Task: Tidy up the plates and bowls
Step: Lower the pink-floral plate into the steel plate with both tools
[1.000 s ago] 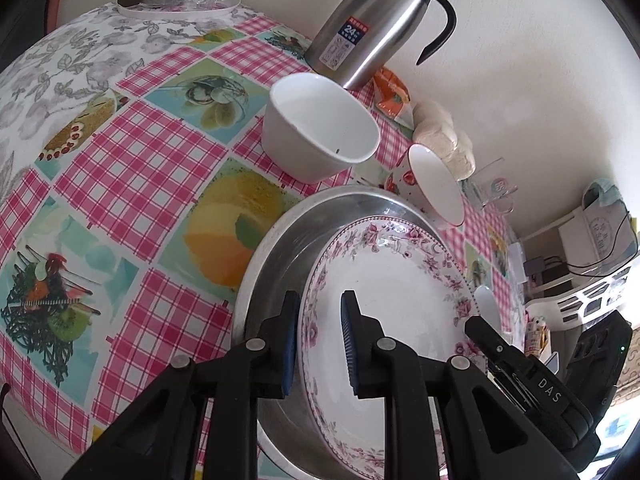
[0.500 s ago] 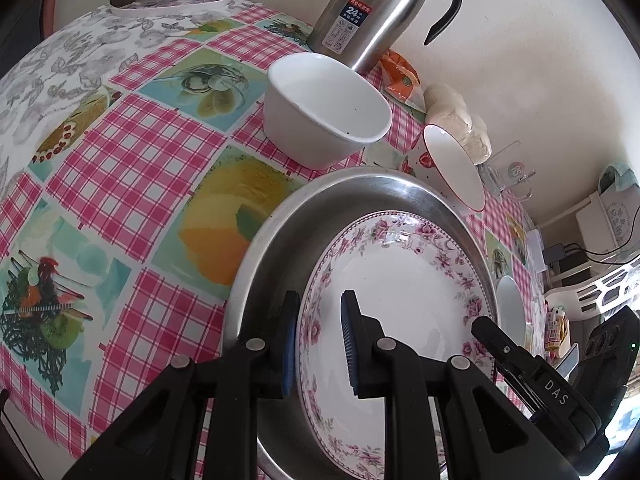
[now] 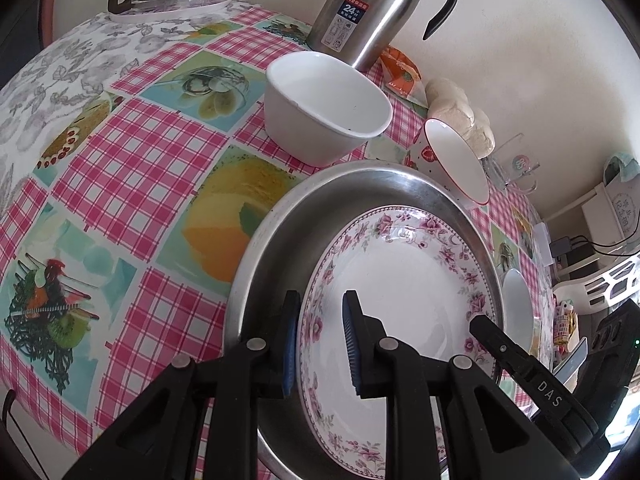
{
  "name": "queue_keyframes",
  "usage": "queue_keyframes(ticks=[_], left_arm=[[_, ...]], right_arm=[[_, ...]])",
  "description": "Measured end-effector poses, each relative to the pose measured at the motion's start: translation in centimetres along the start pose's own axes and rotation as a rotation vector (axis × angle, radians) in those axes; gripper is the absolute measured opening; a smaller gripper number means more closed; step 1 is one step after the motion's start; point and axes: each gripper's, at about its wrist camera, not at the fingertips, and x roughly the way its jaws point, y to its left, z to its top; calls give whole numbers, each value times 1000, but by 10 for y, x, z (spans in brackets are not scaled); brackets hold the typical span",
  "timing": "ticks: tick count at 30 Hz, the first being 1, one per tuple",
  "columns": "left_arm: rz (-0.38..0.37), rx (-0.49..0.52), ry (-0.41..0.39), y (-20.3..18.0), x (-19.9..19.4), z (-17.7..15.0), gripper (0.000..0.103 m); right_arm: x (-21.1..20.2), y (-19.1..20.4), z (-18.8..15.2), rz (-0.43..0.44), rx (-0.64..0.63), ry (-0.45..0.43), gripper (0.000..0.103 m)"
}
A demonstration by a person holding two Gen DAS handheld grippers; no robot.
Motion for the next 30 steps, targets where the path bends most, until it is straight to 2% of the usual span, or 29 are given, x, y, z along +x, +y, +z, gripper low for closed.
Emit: queue_keyframes(ticks=[13, 20, 30], left_arm=[[29, 29, -5, -3, 0, 0, 22], [5, -1, 0, 3, -1, 2, 22], [22, -14, -2, 5, -5, 2, 22]], right_arm=[[1, 2, 0, -10, -1, 6, 23], [1, 0, 0, -1, 2, 9, 24], [1, 2, -1, 0, 3, 21, 24]])
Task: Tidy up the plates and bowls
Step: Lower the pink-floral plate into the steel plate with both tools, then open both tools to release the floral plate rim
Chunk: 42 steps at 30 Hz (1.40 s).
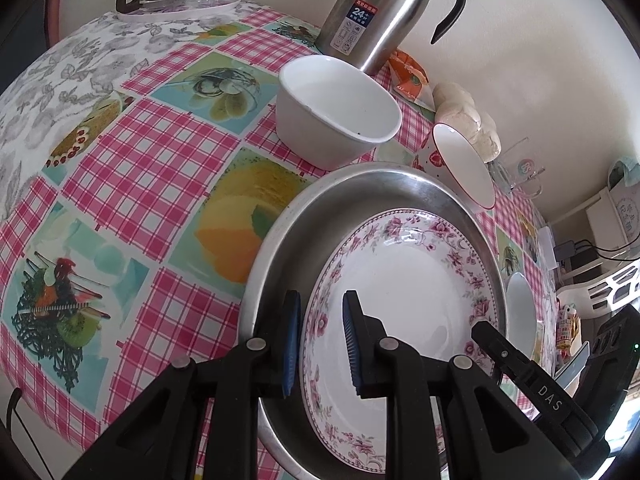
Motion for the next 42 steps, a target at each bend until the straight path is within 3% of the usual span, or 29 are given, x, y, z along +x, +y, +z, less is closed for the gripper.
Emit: queue_keyframes(ticks=[13, 15, 16, 17, 18, 23, 31, 33, 34, 37, 41, 42], left_arm=[[-13, -26, 14, 1, -3, -1, 22], [-6, -23, 12, 0, -4, -1, 22], [-3, -19, 9, -1, -6, -2, 22], [0, -16, 4, -2, -7, -2, 24], [4, -11, -2, -3, -9, -3, 25], [41, 19, -44, -9, -21, -4, 37], [44, 63, -112, -17, -37, -4, 39], [59, 83, -140, -21, -42, -5, 54], [68, 92, -149, -23, -43, -5, 56], [112, 121, -149, -27, -42, -5, 61], [145, 130, -136, -26, -37, -4, 67], [151, 131, -140, -26, -38, -5, 73]], right_arm=[[-3, 0, 1, 4, 10, 9, 25], [-9, -1, 2, 9, 15, -8, 26], [-13, -1, 3, 7, 19, -20, 32], [-16, -1, 3, -4, 22, -31, 40], [-20, 0, 4, 2, 21, -42, 41], [-28, 3, 5, 9, 16, -59, 41], [-47, 16, 7, 7, -29, -117, 42], [-51, 19, 7, -20, -44, -137, 50], [-52, 20, 7, -38, -54, -146, 58], [-52, 25, 7, -67, -84, -148, 64], [-47, 29, 5, -103, -118, -133, 80], [-45, 29, 4, -113, -126, -130, 81]])
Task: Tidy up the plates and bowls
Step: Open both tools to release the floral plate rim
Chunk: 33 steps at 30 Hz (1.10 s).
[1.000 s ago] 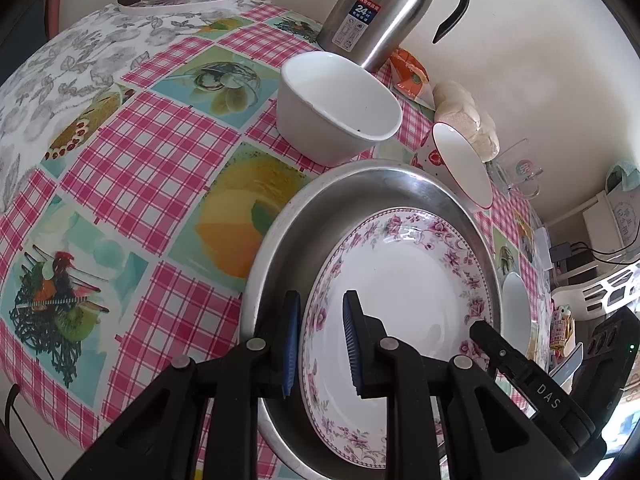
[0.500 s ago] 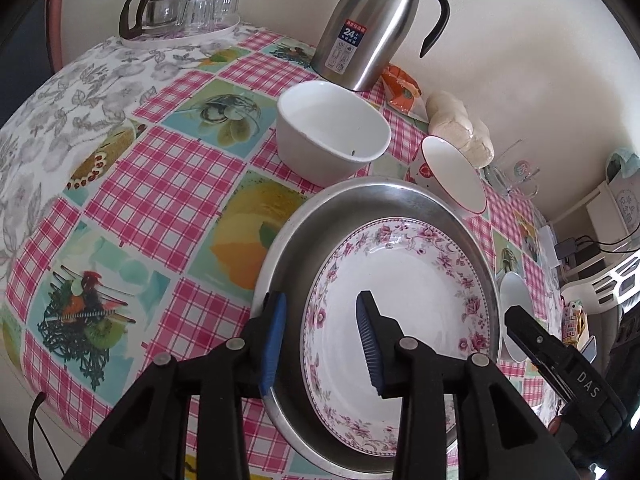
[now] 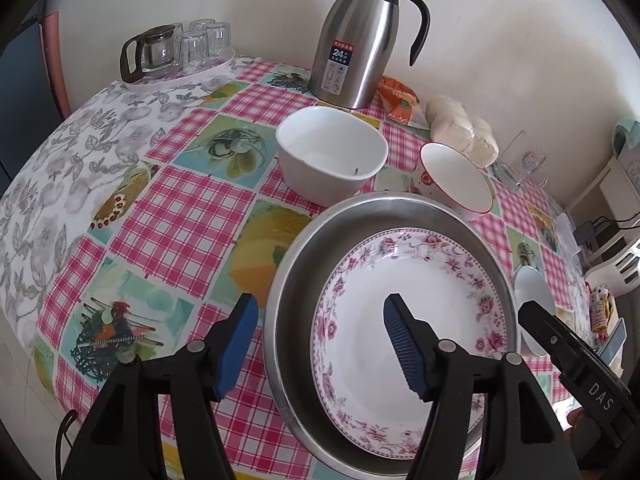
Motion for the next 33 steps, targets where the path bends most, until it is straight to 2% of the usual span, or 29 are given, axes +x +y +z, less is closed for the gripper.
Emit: queue_keyframes(ticks=[2, 6, 10, 13, 15, 16, 24, 29, 33], left_arm=[[20, 1, -14, 1, -1, 0, 85], [45, 8, -41, 2, -2, 1, 88], [52, 8, -47, 4, -1, 2, 88], [60, 12, -60, 4, -1, 2, 90], [63, 16, -72, 4, -2, 2, 100], [62, 16, -82, 4, -2, 1, 101], [26, 23, -150, 2, -8, 3, 101], [19, 13, -219, 1, -14, 6, 101], [-13, -7, -233, 1, -15, 12, 101]], right_arm=[[2, 1, -1, -13, -12, 5, 87], [4, 1, -2, -20, -18, 10, 91], [6, 1, -3, -30, -21, 14, 102], [6, 1, -3, -32, -29, 13, 103], [6, 2, -3, -33, -34, 12, 103], [6, 2, -3, -37, -37, 9, 103], [-4, 3, -1, -56, -61, -85, 103], [-8, 0, 3, -64, -47, -129, 103], [-10, -4, 6, -69, -39, -146, 103]])
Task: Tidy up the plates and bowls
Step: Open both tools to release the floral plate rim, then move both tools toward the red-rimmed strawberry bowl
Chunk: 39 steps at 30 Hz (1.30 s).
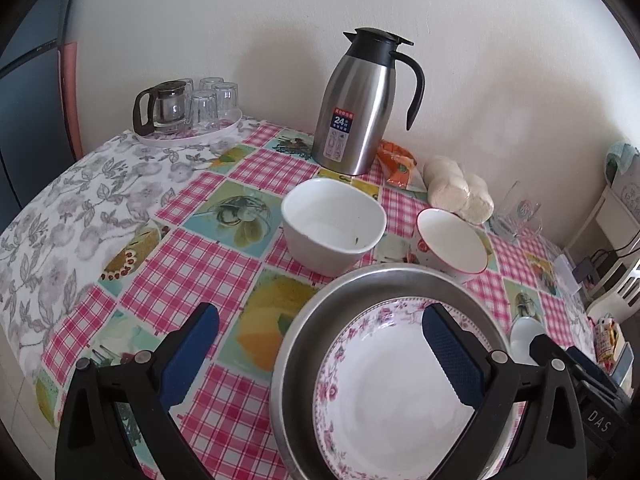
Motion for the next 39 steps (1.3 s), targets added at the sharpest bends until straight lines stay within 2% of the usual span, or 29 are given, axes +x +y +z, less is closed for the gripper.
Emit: queue_keyframes(ticks=[12, 17, 21, 25, 27, 39], left_arm=[[-73, 56, -67, -38, 6, 28, 102], [-101, 65, -20, -53, 24, 38, 102], [-124, 81, -20, -67, 33, 45, 102], [-152, 86, -12, -78, 41, 54, 101], [-186, 77, 18, -81, 48, 59, 101], [-229, 42, 93, -85, 80, 73, 101]], right_arm=[[-2, -11, 11, 14, 36, -37, 103], [6, -22, 15, -24, 59, -26, 103], [11, -31, 20, -37, 89, -13, 103], [16, -37, 24, -12, 122, -5, 103], [17, -40, 29, -12, 139, -6, 103], [39, -64, 69, -6, 219, 30, 103]])
